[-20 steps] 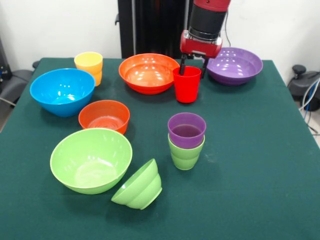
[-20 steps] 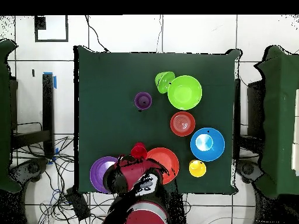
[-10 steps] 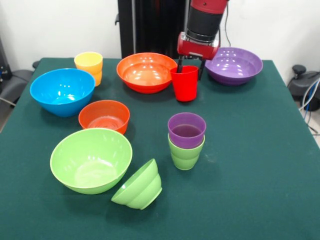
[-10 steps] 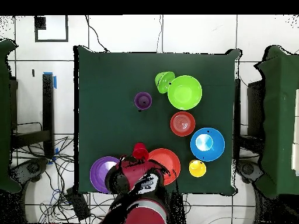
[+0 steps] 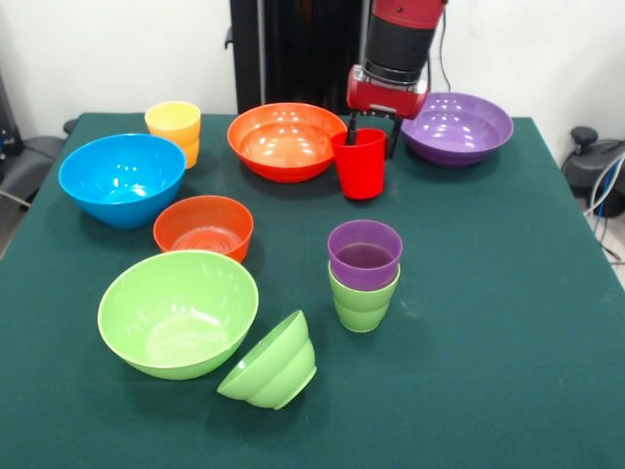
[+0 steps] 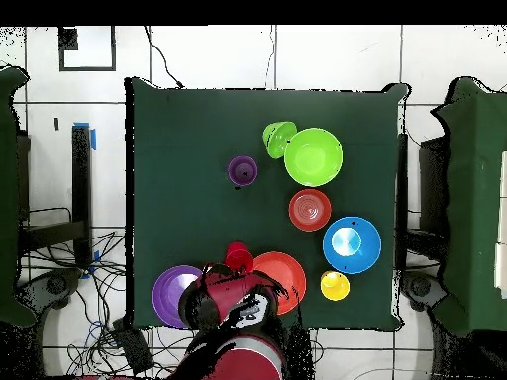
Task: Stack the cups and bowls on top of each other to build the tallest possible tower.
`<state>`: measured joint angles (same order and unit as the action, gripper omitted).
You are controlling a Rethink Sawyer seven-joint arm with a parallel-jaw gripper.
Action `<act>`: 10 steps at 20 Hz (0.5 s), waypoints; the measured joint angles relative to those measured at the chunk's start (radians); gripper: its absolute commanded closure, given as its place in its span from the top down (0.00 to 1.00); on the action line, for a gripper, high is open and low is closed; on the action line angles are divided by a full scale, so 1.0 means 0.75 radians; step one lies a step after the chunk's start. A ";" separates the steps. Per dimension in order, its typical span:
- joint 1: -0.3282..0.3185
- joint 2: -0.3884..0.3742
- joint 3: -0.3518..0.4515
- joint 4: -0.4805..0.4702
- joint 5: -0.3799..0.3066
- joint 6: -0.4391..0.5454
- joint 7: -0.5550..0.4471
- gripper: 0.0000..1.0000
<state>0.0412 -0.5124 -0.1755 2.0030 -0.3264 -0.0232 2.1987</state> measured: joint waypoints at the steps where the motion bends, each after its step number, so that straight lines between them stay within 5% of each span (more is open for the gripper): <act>1: 0.001 -0.002 0.000 0.000 0.000 0.000 0.000 1.00; 7: 0.020 -0.023 0.000 -0.004 0.012 0.003 0.000 1.00; 8: 0.039 -0.042 0.000 -0.010 0.030 0.019 0.000 0.00; 10: 0.043 -0.049 0.000 -0.012 0.036 0.025 0.000 0.00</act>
<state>0.0737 -0.5488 -0.1755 1.9940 -0.2993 -0.0043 2.1987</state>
